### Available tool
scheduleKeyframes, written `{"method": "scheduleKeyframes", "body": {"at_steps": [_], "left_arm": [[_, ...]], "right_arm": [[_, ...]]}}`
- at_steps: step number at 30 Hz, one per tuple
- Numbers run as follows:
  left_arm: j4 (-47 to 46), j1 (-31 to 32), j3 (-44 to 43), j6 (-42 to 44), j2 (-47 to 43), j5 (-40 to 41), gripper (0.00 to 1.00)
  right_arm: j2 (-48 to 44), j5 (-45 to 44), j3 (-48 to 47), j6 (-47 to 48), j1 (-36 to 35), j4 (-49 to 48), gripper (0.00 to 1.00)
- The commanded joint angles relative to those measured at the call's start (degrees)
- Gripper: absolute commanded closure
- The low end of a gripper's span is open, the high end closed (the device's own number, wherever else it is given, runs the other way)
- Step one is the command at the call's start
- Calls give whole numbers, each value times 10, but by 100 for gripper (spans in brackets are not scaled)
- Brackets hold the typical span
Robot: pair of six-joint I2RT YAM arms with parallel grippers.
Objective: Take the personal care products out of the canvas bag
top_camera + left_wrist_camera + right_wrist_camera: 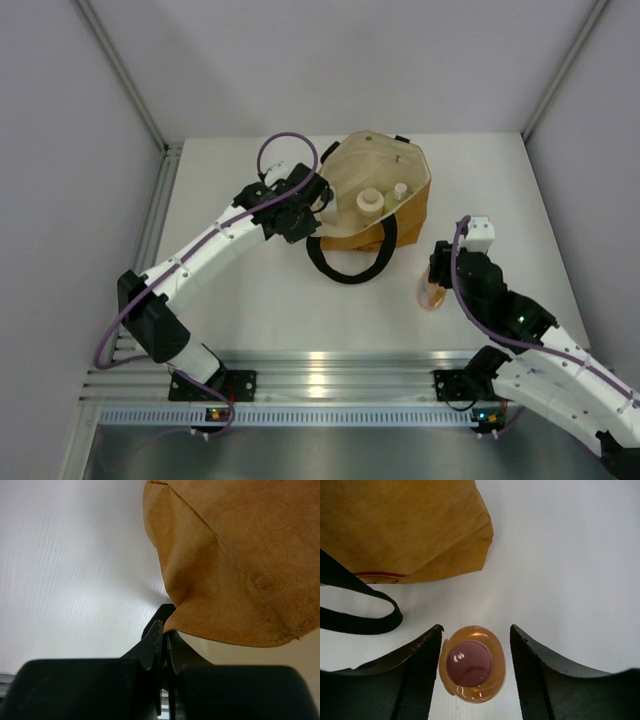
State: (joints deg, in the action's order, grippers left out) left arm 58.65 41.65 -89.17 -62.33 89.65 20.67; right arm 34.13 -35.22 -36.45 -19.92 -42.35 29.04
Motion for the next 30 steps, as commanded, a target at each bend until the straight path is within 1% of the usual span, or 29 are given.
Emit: {"method": "scheduleKeyframes", "body": {"at_steps": [1,2,3,5,9,14,15,17,20,23,30], "left_arm": [[8,-4,-22,11,10,14,100],[8,-4,-21,11,11,15,100],[8,-4,-22,11,10,16,100],[8,-4,-22,11,11,17,100],[8,-4,-21,9,8,21,100],[8,-4,-19,3,5,26,100],[9,-4,-19,-2,4,28,100],[9,-4,-19,-5,3,28,100],[9,-4,-16,-14,-3,29,100],[9,-4,-15,-26,-12,32,100],[9,-5,-22,-30,-18,45,100]], "right_arm": [[19,17,-44,3,-10,-35,43],[21,17,-47,5,-10,-31,41],[22,16,-52,6,-10,-30,36],[18,16,-57,7,-11,-27,32],[17,18,-94,5,-10,-16,31],[56,49,-160,13,-9,-10,32],[65,54,-185,13,-10,-9,32],[105,76,-213,13,-10,-6,32],[163,109,-291,7,-10,6,32],[225,144,-349,1,-10,16,33],[370,194,-456,-1,-12,26,35]]}}
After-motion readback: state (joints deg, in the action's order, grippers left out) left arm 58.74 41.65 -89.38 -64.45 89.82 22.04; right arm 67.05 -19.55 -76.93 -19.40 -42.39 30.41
